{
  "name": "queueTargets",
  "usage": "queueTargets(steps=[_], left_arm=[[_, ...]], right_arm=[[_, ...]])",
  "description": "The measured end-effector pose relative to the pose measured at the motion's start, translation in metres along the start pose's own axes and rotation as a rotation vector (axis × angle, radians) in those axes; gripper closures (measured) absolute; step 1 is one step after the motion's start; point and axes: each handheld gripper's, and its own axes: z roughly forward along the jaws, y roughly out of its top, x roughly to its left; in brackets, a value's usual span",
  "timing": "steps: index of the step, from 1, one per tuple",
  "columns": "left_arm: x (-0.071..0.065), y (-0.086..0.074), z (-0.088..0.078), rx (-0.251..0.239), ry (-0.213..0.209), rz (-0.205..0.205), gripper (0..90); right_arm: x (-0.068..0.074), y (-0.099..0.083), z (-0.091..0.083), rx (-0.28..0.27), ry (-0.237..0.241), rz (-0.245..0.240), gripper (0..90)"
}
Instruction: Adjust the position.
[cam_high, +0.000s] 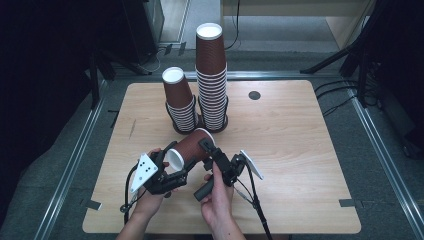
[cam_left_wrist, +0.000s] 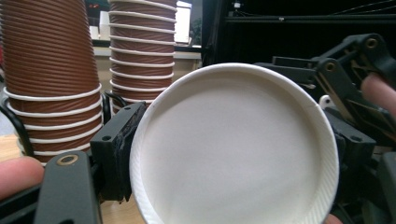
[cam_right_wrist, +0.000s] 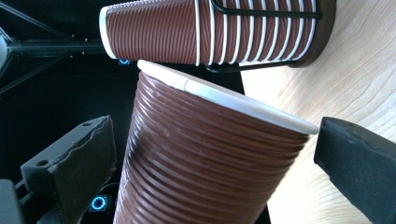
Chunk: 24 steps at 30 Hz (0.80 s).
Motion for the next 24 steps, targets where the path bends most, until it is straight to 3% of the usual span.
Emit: queueTargets(steps=[6,24], left_arm=[[-0.002,-0.001,0.001,-0.001,-0.008,-0.002,22.0],[-0.006,-0.002,0.002,0.008,-0.04,0.013,22.1]], right_arm=[[-0.001,0.002,0.004,-0.003,-0.011,0.014,0.0],[-0.003,0.006,0.013,0.015,-0.017,0.121,0.0]])
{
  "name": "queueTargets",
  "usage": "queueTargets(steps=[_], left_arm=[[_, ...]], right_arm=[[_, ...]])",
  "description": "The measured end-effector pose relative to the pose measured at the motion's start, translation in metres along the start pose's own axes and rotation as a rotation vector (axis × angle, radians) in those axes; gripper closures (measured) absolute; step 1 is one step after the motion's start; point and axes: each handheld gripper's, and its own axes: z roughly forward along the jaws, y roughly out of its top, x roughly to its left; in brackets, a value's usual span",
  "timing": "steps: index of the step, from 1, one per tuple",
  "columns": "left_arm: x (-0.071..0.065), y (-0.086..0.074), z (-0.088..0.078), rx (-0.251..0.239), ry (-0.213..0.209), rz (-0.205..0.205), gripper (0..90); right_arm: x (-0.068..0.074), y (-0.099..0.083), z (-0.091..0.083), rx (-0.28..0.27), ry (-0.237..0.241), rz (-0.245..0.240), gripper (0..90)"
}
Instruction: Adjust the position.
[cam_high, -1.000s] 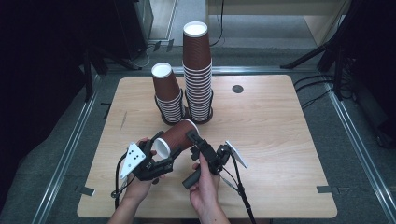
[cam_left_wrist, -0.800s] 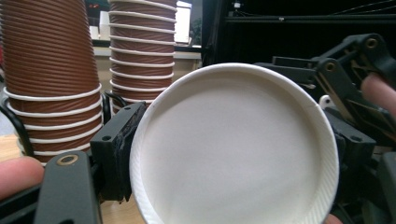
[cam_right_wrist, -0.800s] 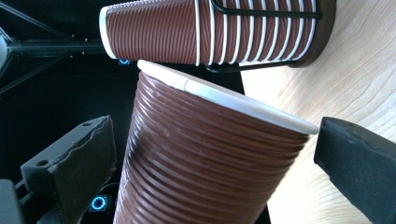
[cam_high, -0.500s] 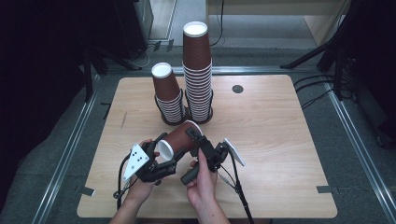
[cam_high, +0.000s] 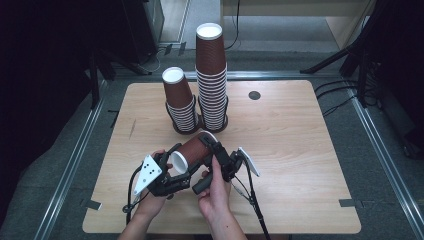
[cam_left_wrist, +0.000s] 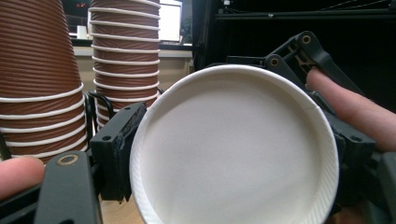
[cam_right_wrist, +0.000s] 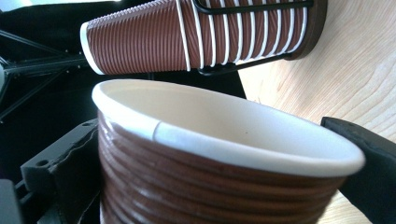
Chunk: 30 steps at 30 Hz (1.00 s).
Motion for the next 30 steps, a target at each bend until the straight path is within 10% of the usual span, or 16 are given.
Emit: queueTargets(steps=[13,30], left_arm=[[-0.0002,-0.001,0.0002,0.007,-0.006,0.011,21.8],[0.002,-0.0019,0.0021,0.039,-0.004,-0.029,18.3]], right_arm=[[-0.0015,0.0027,0.0012,0.052,-0.004,0.079,5.7],[0.0,0.0035,0.0011,0.037,-0.029,0.055,9.5]])
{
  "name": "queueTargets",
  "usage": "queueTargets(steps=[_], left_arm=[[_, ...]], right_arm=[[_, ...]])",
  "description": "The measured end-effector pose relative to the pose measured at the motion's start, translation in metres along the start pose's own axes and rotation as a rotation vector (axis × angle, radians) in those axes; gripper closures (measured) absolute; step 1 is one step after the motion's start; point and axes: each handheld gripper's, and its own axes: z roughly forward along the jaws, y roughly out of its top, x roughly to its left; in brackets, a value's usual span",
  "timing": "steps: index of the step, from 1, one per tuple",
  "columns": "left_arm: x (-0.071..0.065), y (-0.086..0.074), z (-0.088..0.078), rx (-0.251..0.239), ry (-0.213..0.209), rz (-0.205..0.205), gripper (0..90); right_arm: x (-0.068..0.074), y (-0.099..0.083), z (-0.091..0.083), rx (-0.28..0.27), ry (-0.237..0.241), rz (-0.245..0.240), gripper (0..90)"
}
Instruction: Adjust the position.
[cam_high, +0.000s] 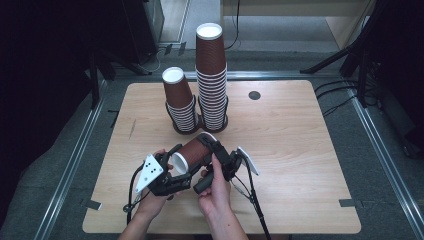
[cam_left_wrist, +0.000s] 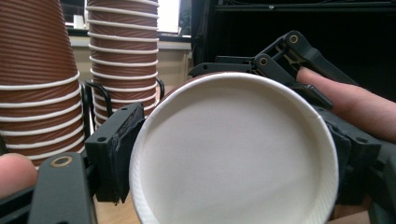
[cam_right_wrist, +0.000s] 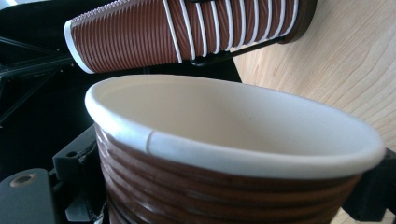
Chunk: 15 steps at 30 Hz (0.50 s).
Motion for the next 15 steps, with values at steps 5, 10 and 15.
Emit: queueTargets(steps=[5,10,15], left_arm=[[0.0006,0.0021,0.0004,0.033,-0.005,-0.026,10.1],[0.0027,0.0039,0.0007,0.055,-0.021,-0.056,1.6],[0.004,0.0043,0.0009,0.07,-0.013,-0.068,0.0]], right_arm=[[0.0031,0.001,-0.0029,-0.02,0.01,-0.026,9.6],[0.0057,0.0012,-0.0046,-0.03,0.017,-0.057,9.7],[0.0094,0.0041,-0.0092,-0.087,0.013,-0.135,9.6]])
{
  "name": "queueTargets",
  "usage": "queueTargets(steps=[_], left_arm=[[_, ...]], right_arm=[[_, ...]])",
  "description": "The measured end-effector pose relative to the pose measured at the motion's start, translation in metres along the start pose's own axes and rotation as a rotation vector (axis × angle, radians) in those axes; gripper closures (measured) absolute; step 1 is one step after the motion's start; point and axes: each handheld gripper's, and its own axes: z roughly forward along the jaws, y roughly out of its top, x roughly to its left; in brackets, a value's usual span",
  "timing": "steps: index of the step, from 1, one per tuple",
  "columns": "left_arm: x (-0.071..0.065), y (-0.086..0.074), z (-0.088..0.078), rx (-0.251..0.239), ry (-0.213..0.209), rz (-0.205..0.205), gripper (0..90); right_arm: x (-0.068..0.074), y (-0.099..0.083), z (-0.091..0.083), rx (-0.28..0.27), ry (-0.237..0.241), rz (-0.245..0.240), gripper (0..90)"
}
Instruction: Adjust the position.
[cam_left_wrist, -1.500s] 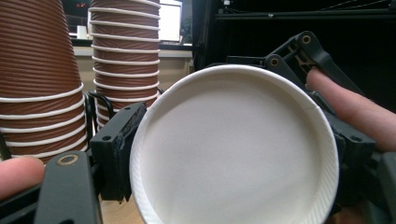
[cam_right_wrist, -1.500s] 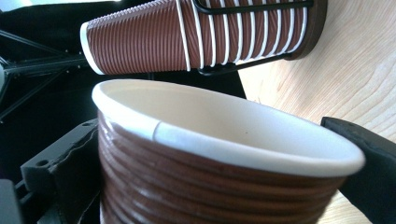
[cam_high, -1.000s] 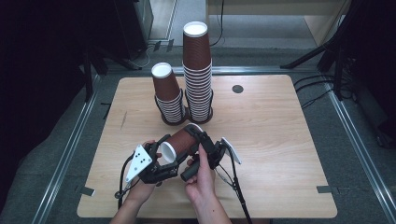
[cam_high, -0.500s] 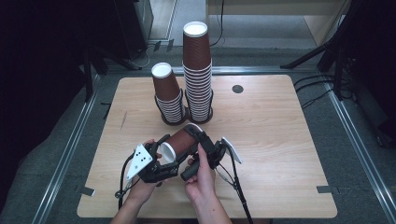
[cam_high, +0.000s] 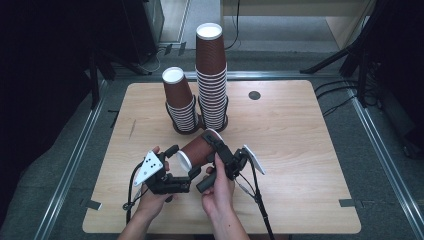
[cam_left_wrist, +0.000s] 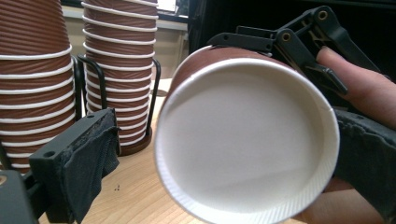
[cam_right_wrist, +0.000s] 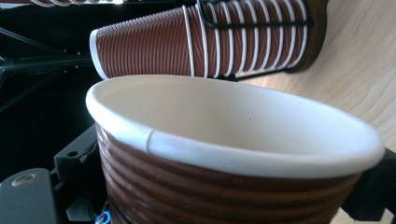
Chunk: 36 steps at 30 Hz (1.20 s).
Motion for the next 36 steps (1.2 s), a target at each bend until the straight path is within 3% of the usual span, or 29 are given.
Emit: queueTargets(steps=[6,8,9,18,20,31,36], left_arm=[[0.003,0.001,-0.001,0.012,0.011,-0.01,0.0],[0.005,0.001,-0.001,0.017,0.008,-0.015,0.0],[0.005,0.002,-0.001,0.019,0.007,-0.014,0.0],[0.003,0.004,-0.003,0.009,-0.006,-0.002,0.0],[0.004,0.004,-0.003,0.005,-0.003,-0.006,0.0],[0.006,0.002,-0.001,0.03,0.008,-0.007,0.0],[0.005,0.002,0.0,0.032,0.006,-0.008,0.0]], right_arm=[[0.003,0.003,-0.004,-0.042,-0.012,-0.076,9.6],[0.005,0.003,-0.007,-0.07,-0.028,-0.144,9.6],[0.005,0.003,-0.007,-0.07,-0.028,-0.144,9.6],[0.016,0.005,-0.011,-0.155,-0.061,-0.296,9.6],[0.021,0.004,-0.012,-0.181,-0.065,-0.351,9.6],[0.049,-0.002,-0.022,-0.33,-0.116,-0.78,9.6],[0.058,-0.007,-0.025,-0.37,-0.117,-0.931,9.6]])
